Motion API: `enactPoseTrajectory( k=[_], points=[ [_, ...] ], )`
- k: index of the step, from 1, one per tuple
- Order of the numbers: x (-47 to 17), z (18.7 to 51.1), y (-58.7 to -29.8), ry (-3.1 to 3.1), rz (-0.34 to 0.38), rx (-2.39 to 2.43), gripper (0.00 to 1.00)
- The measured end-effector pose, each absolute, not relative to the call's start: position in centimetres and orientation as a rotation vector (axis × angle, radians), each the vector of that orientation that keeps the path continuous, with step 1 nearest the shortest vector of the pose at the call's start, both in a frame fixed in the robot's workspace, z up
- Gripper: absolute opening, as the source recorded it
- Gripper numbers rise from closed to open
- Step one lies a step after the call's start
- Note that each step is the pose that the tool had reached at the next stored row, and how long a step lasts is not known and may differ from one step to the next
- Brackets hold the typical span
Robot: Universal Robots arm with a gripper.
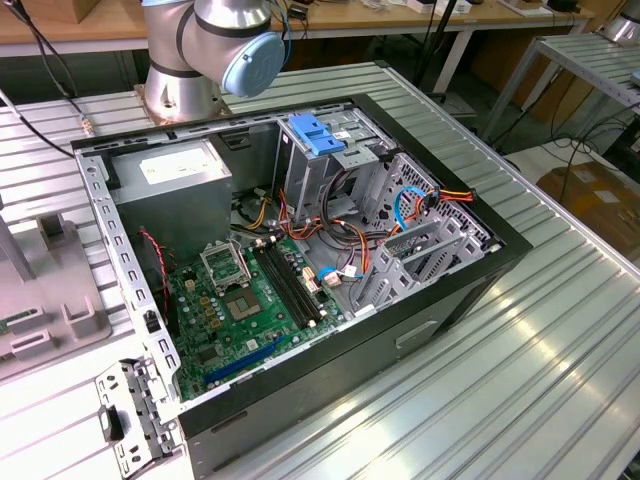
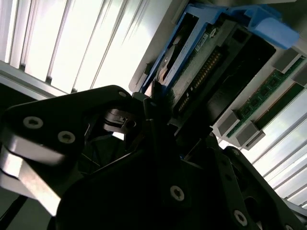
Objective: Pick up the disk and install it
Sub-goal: 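Pick up the disk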
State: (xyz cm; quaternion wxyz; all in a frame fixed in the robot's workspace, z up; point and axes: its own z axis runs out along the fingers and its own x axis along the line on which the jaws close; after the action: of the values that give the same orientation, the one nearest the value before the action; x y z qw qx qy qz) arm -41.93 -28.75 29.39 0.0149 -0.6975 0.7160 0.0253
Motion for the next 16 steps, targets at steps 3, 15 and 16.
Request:
enactPoseTrajectory(
  k=[3, 15, 16],
  points=[
    [-41.9, 29.7, -28.8, 2.228, 0.079, -2.17, 0.36],
    [-41.9, 30.5, -28.8, 2.226, 0.083, -2.169, 0.36],
    [-41.9, 30.6, -28.8, 2.226, 0.084, -2.168, 0.36]
  ],
)
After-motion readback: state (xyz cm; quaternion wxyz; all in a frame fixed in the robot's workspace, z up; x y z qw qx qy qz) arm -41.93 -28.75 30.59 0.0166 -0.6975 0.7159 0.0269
